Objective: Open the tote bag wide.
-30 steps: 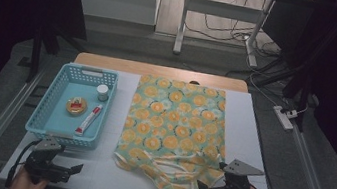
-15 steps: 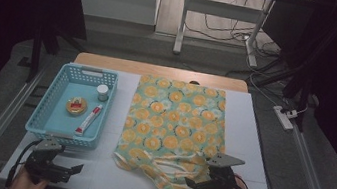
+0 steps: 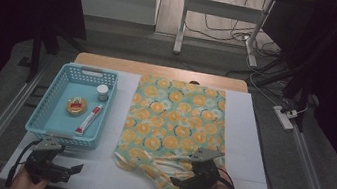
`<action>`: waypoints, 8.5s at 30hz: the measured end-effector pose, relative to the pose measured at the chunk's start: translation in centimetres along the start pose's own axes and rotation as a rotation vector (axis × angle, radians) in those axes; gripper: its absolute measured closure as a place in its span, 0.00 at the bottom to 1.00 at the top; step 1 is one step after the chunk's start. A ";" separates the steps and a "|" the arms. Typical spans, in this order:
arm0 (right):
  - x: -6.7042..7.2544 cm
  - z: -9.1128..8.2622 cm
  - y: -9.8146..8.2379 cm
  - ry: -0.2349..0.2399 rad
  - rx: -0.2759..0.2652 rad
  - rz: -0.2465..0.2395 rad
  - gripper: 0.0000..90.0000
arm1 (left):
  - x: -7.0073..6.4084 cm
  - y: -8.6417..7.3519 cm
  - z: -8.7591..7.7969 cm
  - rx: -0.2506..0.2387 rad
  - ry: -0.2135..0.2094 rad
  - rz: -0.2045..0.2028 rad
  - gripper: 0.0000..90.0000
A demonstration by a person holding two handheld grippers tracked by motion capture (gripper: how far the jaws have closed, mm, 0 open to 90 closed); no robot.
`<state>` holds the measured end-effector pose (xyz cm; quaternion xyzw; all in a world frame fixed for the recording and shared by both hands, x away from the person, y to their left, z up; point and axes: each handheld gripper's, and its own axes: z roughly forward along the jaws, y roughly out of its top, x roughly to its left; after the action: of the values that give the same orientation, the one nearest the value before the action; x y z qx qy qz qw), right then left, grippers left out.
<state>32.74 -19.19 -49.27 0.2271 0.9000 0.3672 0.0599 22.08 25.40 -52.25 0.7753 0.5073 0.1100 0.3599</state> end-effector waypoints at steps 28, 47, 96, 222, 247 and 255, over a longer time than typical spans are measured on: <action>0.8 2.4 -1.1 0.034 0.129 -0.153 0.60 | -0.1 0.0 0.0 0.006 0.001 0.009 0.02; 0.0 -0.2 0.3 0.094 0.049 -0.058 0.98 | -0.2 0.1 0.1 0.010 0.006 0.008 0.02; -11.5 4.4 10.3 -0.105 -0.081 0.012 0.99 | 0.0 0.0 0.1 0.011 0.003 -0.005 0.03; -5.8 4.8 4.5 0.043 0.064 -0.097 1.00 | 0.2 0.0 -0.1 0.003 0.005 -0.022 0.02; -6.5 2.2 7.1 0.053 -0.036 -0.073 1.00 | 0.4 0.1 0.3 -0.008 -0.014 -0.013 0.00; -6.7 1.7 8.7 0.039 -0.073 -0.071 1.00 | 0.6 -0.1 0.0 -0.025 -0.027 -0.024 0.00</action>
<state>42.35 -15.72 -44.87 0.1857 0.8944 0.4019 0.0638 22.30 25.95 -52.42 0.7659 0.5103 0.1018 0.3776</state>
